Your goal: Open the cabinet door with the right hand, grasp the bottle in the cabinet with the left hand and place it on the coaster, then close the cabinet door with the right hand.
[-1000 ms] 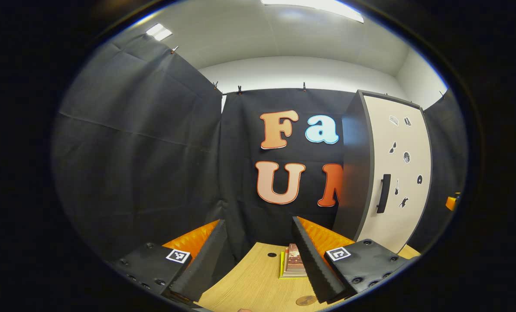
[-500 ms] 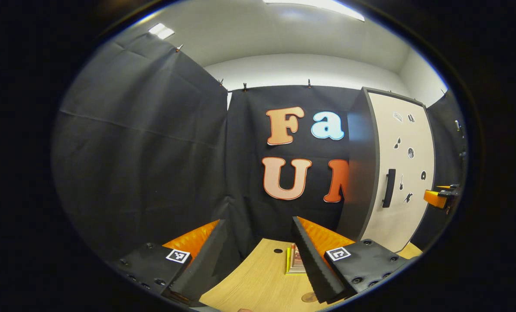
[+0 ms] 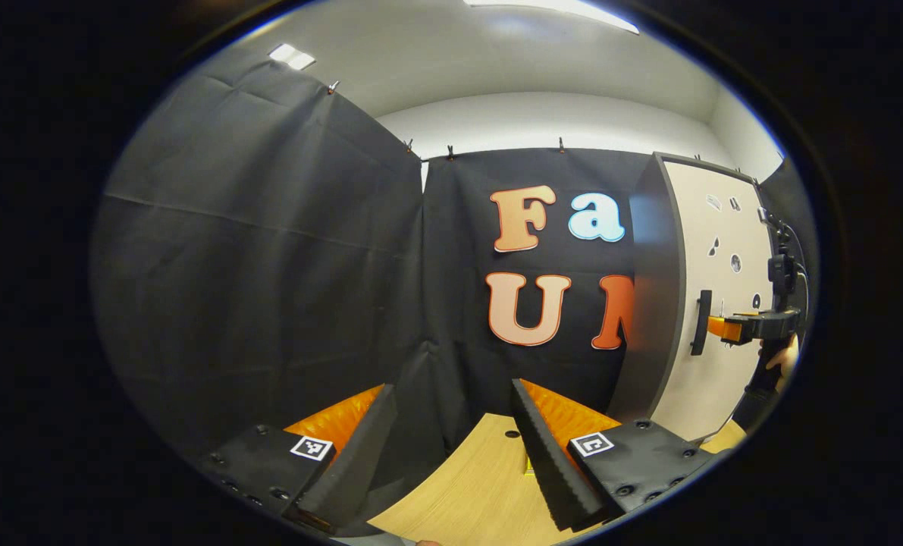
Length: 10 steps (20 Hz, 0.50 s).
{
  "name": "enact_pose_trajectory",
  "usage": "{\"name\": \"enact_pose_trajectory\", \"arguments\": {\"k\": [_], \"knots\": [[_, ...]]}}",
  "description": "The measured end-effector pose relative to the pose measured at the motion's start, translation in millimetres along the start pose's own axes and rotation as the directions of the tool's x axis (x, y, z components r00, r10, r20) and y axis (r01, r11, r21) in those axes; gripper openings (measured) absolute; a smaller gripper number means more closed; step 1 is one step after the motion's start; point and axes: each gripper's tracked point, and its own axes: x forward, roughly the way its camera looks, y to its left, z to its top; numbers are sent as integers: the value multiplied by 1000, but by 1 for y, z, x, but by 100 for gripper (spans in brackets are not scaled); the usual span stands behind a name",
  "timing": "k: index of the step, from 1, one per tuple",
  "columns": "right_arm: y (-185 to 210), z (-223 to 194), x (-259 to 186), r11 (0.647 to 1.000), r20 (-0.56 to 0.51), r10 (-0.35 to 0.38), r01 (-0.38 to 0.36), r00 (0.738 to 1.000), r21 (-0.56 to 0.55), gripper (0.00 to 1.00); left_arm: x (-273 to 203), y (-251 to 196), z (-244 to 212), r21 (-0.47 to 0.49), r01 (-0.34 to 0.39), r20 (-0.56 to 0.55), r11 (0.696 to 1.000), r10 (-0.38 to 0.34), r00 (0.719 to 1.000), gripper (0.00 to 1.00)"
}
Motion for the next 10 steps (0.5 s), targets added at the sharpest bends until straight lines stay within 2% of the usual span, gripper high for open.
{"name": "enact_pose_trajectory", "arguments": {"k": [1,2,4,6,8,10], "knots": [[2,1,9,1000,-6,-6,6,1000,0,99,-1,5,0,3,-11,-1,1000,11,1000,98],[6,0,18,1000,-13,-6,6,1000,-1,93,-3,8,-1,4,-19,-1,1000,19,1000,98],[8,-4,33,1000,-28,-19,18,999,-21,86,-5,15,-2,5,-34,-5,999,34,999,98],[6,-10,45,999,-46,-40,39,998,-25,75,-4,19,-5,8,-48,-11,999,48,999,98],[10,-18,51,1000,-74,-24,24,997,-1,63,-5,23,-8,11,-60,-18,998,60,998,98],[9,-24,56,999,-88,-32,33,996,10,47,-7,27,-11,16,-72,-23,997,72,997,98]]}}
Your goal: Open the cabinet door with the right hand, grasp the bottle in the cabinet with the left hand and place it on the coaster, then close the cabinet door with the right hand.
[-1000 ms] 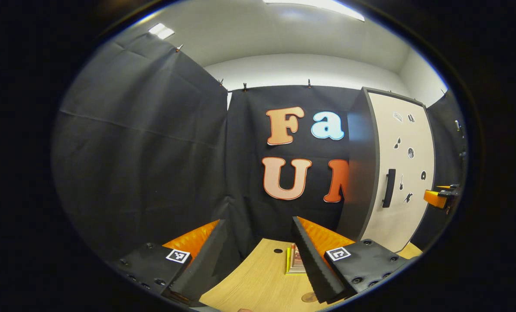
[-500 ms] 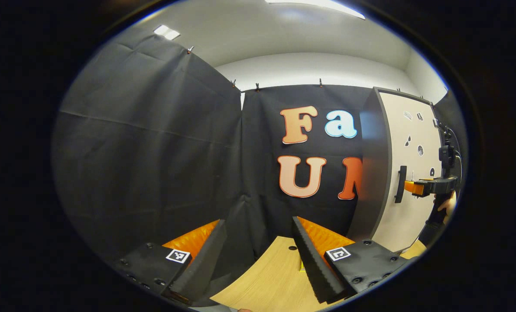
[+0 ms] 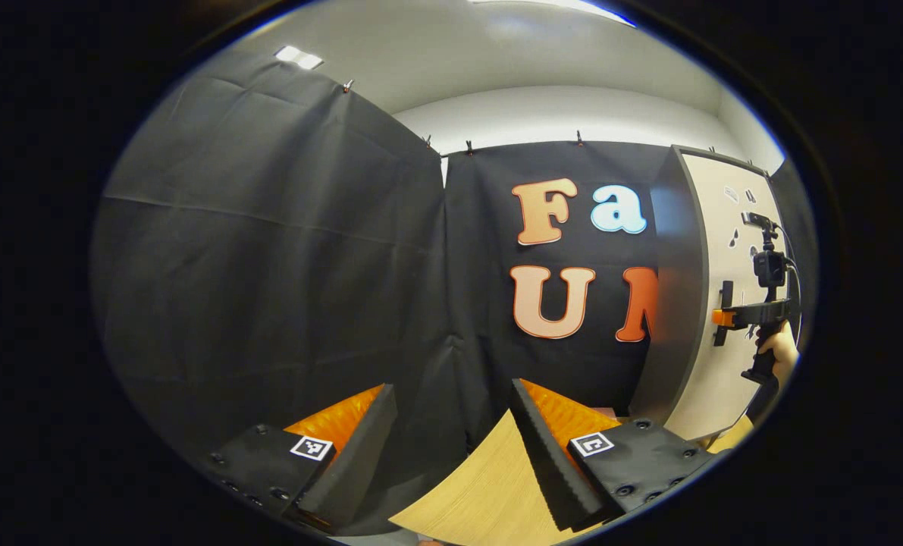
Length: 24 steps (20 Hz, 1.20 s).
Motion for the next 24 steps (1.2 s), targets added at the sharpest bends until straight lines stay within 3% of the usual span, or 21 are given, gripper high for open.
{"name": "enact_pose_trajectory", "arguments": {"k": [2,8,24], "knots": [[1,0,-1,1000,8,8,-8,1000,3,37,0,2,0,6,-7,-1,1000,7,1000,98],[1,0,-7,999,23,41,-41,999,-12,28,4,-9,-11,20,6,-22,1000,-6,1000,98],[-10,4,-68,989,61,147,-149,987,27,27,-12,-9,-6,3,21,2,1000,-21,1000,98]]}}
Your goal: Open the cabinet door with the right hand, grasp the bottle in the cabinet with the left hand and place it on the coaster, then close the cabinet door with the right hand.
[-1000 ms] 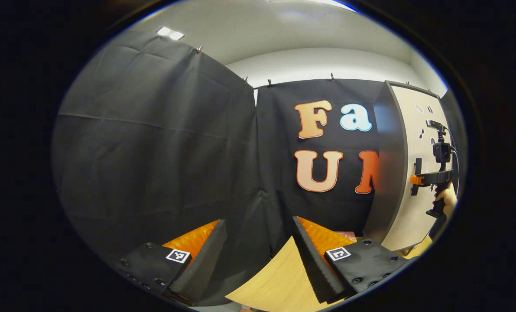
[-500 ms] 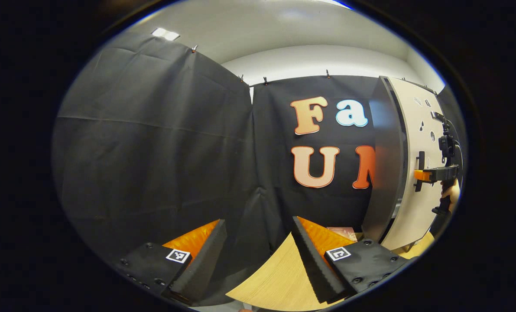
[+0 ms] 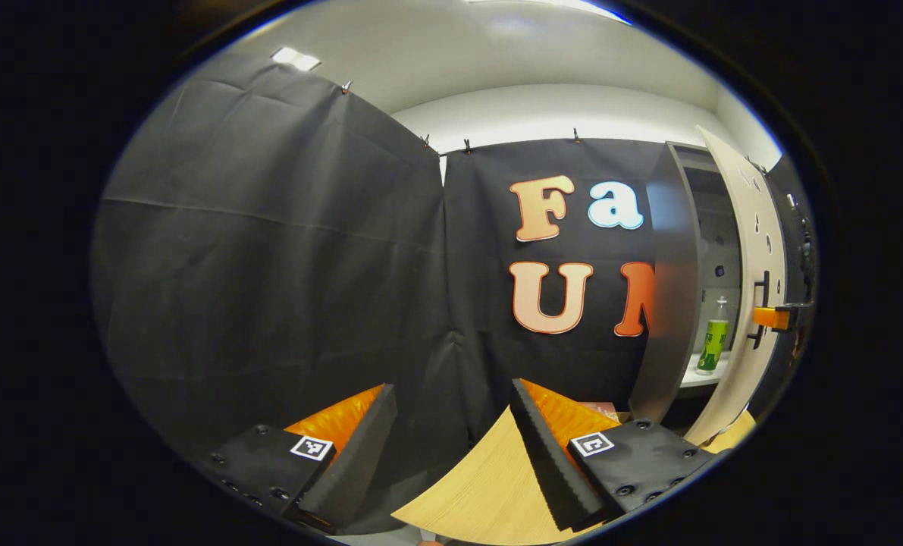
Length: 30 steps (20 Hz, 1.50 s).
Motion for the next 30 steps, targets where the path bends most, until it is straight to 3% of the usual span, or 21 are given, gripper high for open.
{"name": "enact_pose_trajectory", "arguments": {"k": [7,17,23,30], "knots": [[-13,0,-17,1000,12,-3,3,1000,17,22,8,-26,-3,7,81,-9,997,-81,997,99],[-44,1,-33,988,19,-151,151,988,17,21,28,-97,-9,-10,220,-18,975,-220,975,98],[-66,-7,-48,961,-24,-275,275,961,9,11,31,-146,-8,-3,312,-13,950,-312,950,98],[-83,-7,-56,944,-29,-325,326,945,40,8,31,-173,-13,10,348,-23,937,-348,937,98]]}}
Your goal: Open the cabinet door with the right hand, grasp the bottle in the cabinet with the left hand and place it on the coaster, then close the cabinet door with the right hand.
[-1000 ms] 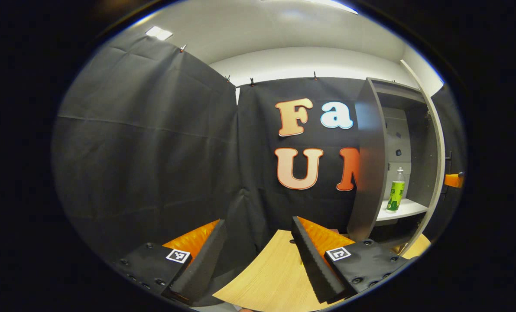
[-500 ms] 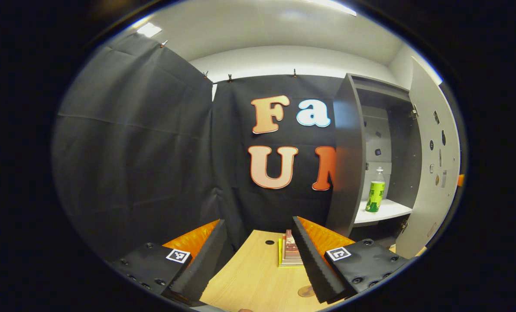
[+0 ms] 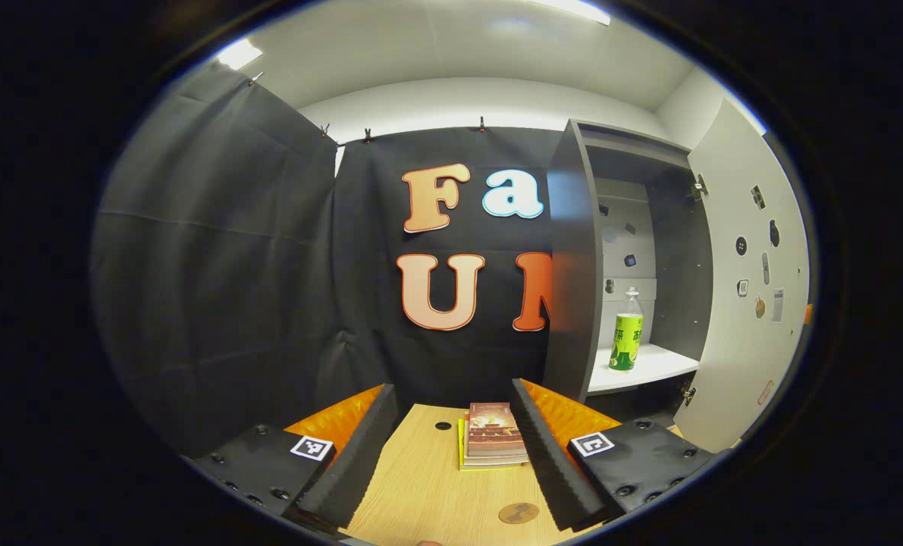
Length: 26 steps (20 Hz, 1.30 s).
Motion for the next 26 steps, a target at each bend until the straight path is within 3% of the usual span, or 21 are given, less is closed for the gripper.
{"name": "enact_pose_trajectory", "arguments": {"k": [4,10,16,19,22,24,26], "knots": [[-7,2,4,1000,21,-23,23,1000,8,8,6,-13,-1,-10,20,-3,1000,-20,1000,99],[-31,2,-1,990,18,-134,134,991,41,6,20,-59,-3,-6,86,-3,996,-86,996,99],[-34,-4,-5,973,16,-159,154,987,170,23,45,-142,2,-12,223,5,975,-223,975,98],[-53,-11,-7,964,-3,-226,224,974,140,29,66,-189,13,-6,274,25,962,-274,961,98],[-65,-16,-11,963,-30,-248,250,968,105,35,92,-234,26,-12,314,50,949,-313,949,98],[-71,-18,-12,962,-42,-254,257,966,88,42,109,-264,31,-19,336,52,942,-334,941,98],[-78,-20,-10,962,-49,-262,265,964,70,58,128,-296,32,-39,365,47,930,-363,930,98]]}}
